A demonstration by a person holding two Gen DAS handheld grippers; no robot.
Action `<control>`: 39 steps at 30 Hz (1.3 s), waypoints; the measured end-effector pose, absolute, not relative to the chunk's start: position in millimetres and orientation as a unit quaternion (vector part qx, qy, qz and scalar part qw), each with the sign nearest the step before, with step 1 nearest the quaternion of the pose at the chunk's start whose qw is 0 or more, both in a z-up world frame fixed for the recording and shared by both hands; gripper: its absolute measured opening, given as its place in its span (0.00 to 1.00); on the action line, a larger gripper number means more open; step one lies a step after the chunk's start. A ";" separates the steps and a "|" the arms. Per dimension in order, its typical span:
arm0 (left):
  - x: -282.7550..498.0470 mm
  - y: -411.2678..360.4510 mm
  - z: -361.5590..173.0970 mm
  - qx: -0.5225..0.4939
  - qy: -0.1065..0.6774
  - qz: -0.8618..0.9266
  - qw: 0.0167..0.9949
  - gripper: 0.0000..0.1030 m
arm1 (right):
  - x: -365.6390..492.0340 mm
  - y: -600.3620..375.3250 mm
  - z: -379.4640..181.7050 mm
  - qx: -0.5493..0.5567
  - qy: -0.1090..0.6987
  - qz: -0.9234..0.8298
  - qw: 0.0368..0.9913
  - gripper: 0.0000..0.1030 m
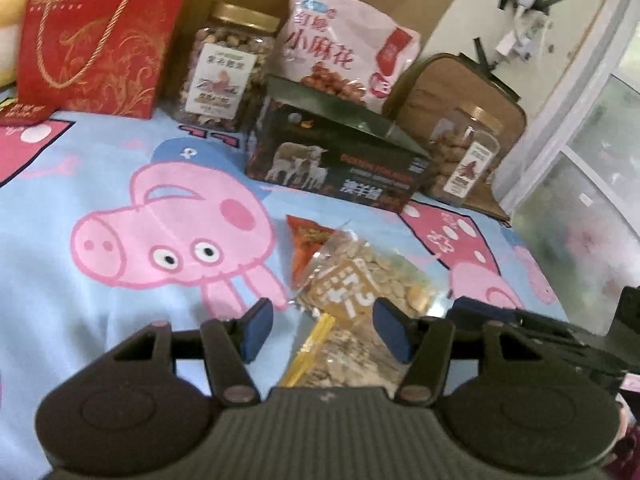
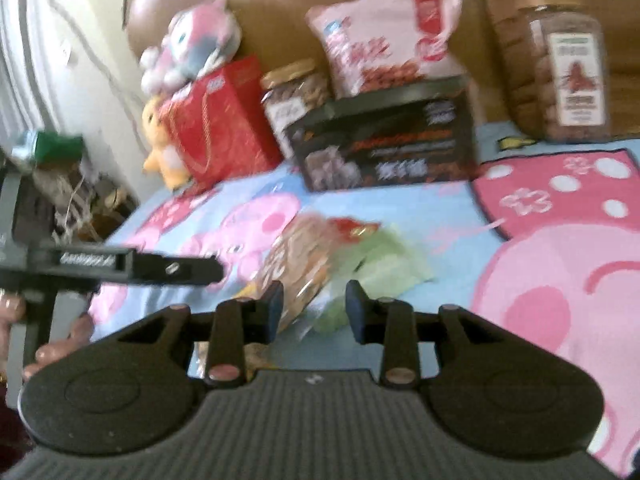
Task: Organize snacks
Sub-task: 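Reach the right tool to the green cake block and grasp it, then carry the green cake block with the right tool into the black box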
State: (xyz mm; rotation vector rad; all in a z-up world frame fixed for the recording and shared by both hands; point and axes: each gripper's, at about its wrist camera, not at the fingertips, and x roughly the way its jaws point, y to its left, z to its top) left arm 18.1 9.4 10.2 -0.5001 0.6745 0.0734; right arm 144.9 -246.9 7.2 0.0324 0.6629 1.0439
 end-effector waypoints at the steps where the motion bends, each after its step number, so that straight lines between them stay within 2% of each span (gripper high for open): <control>1: 19.0 6.8 10.5 -0.244 0.328 0.031 0.912 0.55 | 142.6 -247.8 7.5 -0.006 0.301 0.482 0.823 0.37; 4: 23.0 -1.1 9.6 -0.253 0.332 0.009 0.909 0.55 | 136.4 -244.6 3.0 -0.064 0.285 0.482 0.826 0.40; 7: 26.8 -10.7 8.8 -0.253 0.339 -0.005 0.906 0.55 | 129.8 -230.3 -2.4 -0.142 0.253 0.483 0.826 0.68; 8: 27.2 -13.3 8.8 -0.251 0.341 -0.005 0.906 0.55 | 127.7 -223.5 -4.1 -0.167 0.236 0.481 0.828 0.85; 9: 26.9 -15.0 8.5 -0.250 0.342 -0.004 0.906 0.55 | 128.7 -218.7 -6.3 -0.183 0.218 0.479 0.830 0.93; 11: 25.8 -16.6 8.6 -0.251 0.344 0.001 0.905 0.55 | 137.0 -205.2 -10.3 -0.207 0.202 0.483 0.827 0.94; 14: 24.3 -15.7 9.1 -0.257 0.349 0.008 0.901 0.55 | 163.9 -195.5 -10.5 -0.178 0.236 0.520 0.801 0.93; 18: 25.7 -16.9 11.7 -0.253 0.352 0.015 0.901 0.55 | 185.4 -204.8 -9.9 -0.122 0.285 0.552 0.774 0.65; 20: 29.5 -19.7 13.0 -0.251 0.354 0.012 0.901 0.55 | 185.7 -217.1 -7.3 -0.109 0.285 0.550 0.778 0.61; 25: 39.6 -33.9 12.8 -0.241 0.361 -0.002 0.901 0.55 | 181.6 -251.0 -7.8 -0.096 0.287 0.522 0.798 0.61; 29: 44.5 -41.5 11.6 -0.242 0.365 -0.015 0.899 0.55 | 170.9 -264.5 -2.1 -0.107 0.264 0.499 0.818 0.66; 31: 46.2 -45.0 12.0 -0.240 0.365 -0.019 0.899 0.55 | 165.3 -264.8 -3.6 -0.116 0.258 0.510 0.812 0.81; 32: 46.7 -46.1 12.2 -0.239 0.366 -0.020 0.899 0.55 | 161.8 -262.4 -5.3 -0.127 0.253 0.509 0.813 0.92; 33: 46.9 -47.4 12.5 -0.238 0.366 -0.020 0.899 0.55 | 158.6 -258.6 -8.3 -0.143 0.245 0.505 0.815 0.93; 35: 47.3 -48.4 12.9 -0.238 0.368 -0.019 0.899 0.55 | 159.5 -248.2 -17.0 -0.174 0.244 0.494 0.816 0.93; 38: 46.2 -48.5 13.5 -0.238 0.367 -0.017 0.899 0.55 | 169.8 -244.8 -24.3 -0.156 0.265 0.493 0.814 0.90; 39: 45.6 -48.5 13.6 -0.239 0.367 -0.017 0.899 0.55 | 171.8 -245.4 -22.9 -0.153 0.262 0.496 0.814 0.77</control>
